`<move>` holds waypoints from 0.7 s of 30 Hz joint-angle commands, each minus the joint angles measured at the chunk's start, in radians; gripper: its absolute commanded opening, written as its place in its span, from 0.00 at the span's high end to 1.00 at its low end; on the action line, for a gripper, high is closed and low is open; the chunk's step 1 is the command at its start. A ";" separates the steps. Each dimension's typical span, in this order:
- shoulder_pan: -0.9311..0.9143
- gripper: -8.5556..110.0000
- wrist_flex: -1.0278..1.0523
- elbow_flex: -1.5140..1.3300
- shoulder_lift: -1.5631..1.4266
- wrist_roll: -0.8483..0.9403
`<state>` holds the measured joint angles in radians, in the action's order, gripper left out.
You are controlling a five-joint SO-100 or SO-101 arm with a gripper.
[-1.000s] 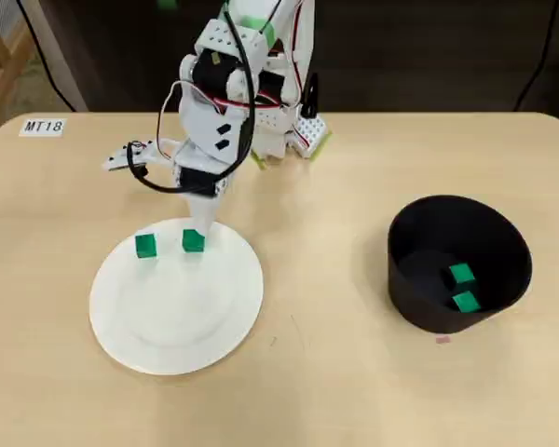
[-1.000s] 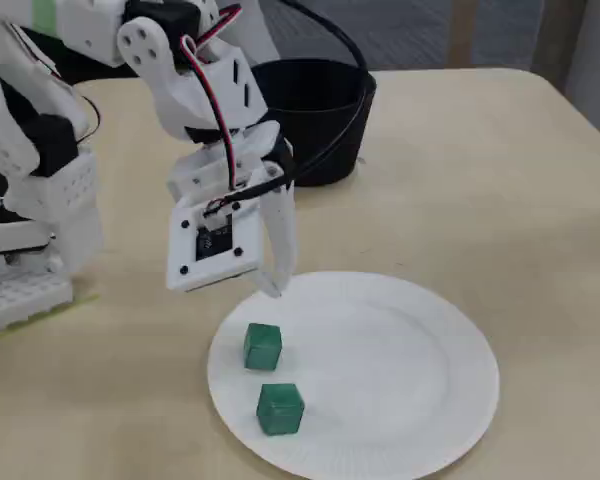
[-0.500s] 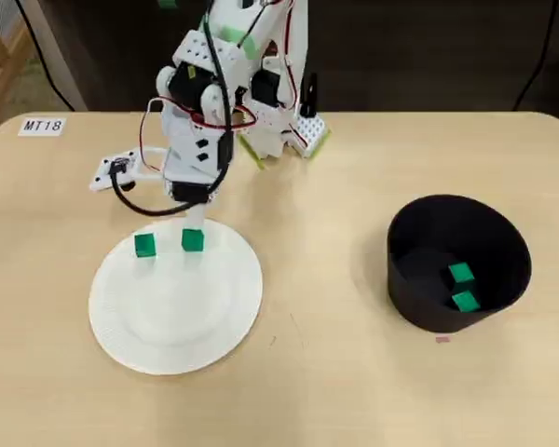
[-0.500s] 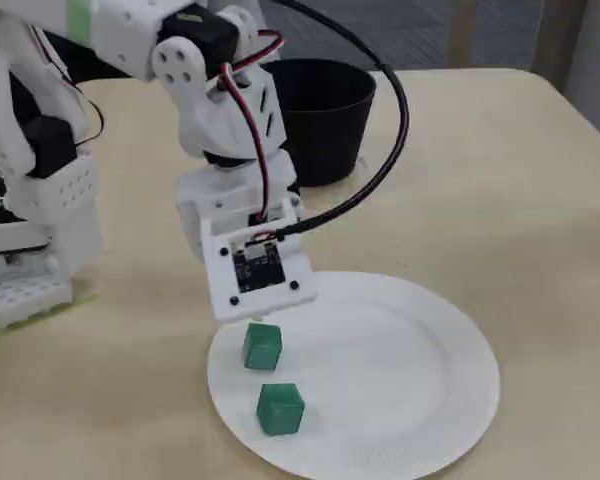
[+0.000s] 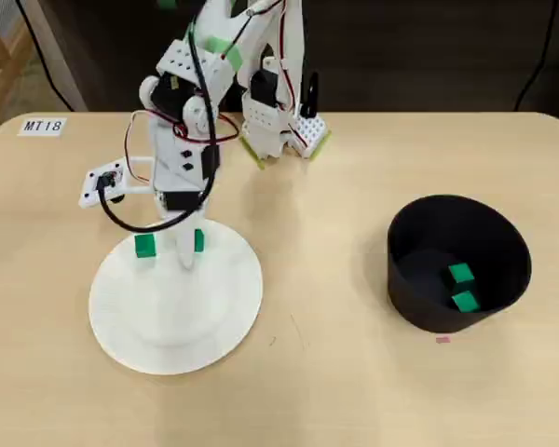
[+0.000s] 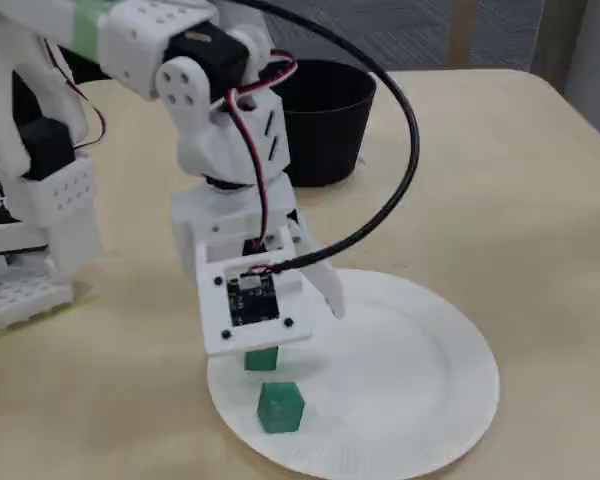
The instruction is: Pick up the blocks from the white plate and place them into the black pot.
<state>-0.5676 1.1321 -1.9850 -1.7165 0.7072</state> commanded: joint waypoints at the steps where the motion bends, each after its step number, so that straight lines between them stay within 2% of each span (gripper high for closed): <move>1: 0.008 0.63 -0.002 0.029 0.026 -0.018; 8: -0.009 0.66 0.029 0.043 0.038 -0.032; 21: -0.061 0.66 0.133 0.043 -0.190 -0.012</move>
<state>-0.6305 1.2379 -1.9620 -1.8638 0.6857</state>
